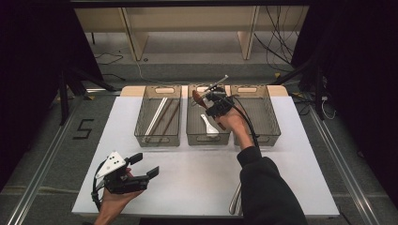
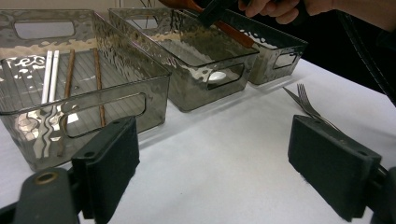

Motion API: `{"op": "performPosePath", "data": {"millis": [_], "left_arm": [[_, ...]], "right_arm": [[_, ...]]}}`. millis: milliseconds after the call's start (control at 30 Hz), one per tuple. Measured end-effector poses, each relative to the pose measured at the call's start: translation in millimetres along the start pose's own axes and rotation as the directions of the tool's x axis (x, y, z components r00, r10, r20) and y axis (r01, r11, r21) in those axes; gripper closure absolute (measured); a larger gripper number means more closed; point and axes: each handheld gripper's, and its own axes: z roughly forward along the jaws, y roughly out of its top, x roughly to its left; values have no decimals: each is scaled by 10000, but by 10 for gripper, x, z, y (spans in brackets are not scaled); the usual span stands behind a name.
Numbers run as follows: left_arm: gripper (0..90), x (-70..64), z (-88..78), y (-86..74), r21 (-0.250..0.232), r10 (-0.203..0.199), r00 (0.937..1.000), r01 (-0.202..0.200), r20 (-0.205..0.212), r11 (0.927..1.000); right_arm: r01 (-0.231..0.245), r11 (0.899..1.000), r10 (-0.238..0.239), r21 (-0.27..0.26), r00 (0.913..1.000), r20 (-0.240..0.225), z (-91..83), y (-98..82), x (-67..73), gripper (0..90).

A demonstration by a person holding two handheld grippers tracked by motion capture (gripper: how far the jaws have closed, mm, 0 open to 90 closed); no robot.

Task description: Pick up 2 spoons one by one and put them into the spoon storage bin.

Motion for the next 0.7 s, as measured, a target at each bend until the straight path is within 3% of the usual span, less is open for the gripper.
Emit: {"op": "performPosePath", "data": {"millis": [700], "left_arm": [[160,0,2,0,11,-10,10000,10,4,10000]], "right_arm": [[-115,9982,116,594,9999,-16,166,-108,-10,822]]}}
